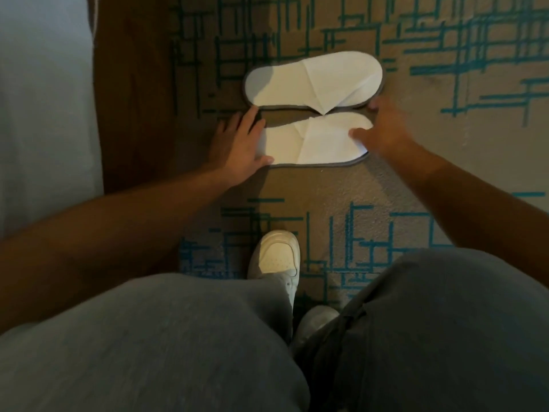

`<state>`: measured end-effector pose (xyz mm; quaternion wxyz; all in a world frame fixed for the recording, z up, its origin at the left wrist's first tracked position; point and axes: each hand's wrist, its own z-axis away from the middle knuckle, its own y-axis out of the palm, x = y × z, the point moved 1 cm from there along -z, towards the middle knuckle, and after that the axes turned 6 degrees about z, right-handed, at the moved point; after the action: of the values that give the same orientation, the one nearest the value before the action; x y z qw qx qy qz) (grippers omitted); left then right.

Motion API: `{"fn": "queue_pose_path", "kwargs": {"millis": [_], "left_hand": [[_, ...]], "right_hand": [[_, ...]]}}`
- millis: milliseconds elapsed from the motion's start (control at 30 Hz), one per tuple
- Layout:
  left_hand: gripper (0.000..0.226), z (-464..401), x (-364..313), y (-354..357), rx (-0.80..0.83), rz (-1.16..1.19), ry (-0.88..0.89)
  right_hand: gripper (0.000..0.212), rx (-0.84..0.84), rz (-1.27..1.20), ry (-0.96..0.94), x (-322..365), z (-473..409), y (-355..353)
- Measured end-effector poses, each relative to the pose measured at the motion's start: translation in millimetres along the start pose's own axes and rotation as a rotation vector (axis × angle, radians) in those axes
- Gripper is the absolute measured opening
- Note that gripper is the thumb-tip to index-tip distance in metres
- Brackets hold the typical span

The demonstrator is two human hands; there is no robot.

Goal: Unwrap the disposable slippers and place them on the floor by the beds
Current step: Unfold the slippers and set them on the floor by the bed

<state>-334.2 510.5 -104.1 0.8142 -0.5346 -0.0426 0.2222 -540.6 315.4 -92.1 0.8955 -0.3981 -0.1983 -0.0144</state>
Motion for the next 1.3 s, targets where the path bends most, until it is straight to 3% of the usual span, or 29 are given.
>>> {"fn": "queue_pose_path", "kwargs": {"millis": [100, 233, 300, 467, 700, 933, 1067, 1300], "left_hand": [[0.076, 1.3, 4.5, 0.4, -0.037, 0.043, -0.024], [0.069, -14.3, 9.1, -13.1, -0.162, 0.113, -0.026], [0.067, -32.7, 9.2, -24.6, -0.195, 0.124, -0.075], [0.076, -87.3, -0.1, -51.2, -0.031, 0.024, 0.009], [0.087, -123.3, -24.1, -67.2, 0.058, -0.085, 0.182], [0.082, -112.0, -23.2, -63.4, 0.081, -0.118, 0.27], [0.08, -96.2, -18.9, -49.7, 0.042, -0.061, 0.243], [0.076, -78.4, -8.3, -42.1, 0.037, -0.061, 0.212]], "right_hand": [[0.062, 0.019, 0.082, -0.04, 11.9, -7.6, -2.8], [0.06, 0.139, -0.009, 0.107, 3.6, -10.9, -6.4], [0.058, 0.102, -0.022, 0.138, -5.6, -11.8, -10.7], [0.062, 0.124, -0.02, 0.143, -6.3, -17.7, -20.4], [0.053, 0.103, 0.027, 0.1, 1.5, -20.0, -29.3], [0.046, 0.164, 0.062, 0.027, -15.6, -5.0, -17.2], [0.044, 0.093, 0.073, -0.009, -19.8, 3.3, -3.6], [0.044, 0.121, 0.041, 0.048, -14.2, 2.2, 1.5]]}}
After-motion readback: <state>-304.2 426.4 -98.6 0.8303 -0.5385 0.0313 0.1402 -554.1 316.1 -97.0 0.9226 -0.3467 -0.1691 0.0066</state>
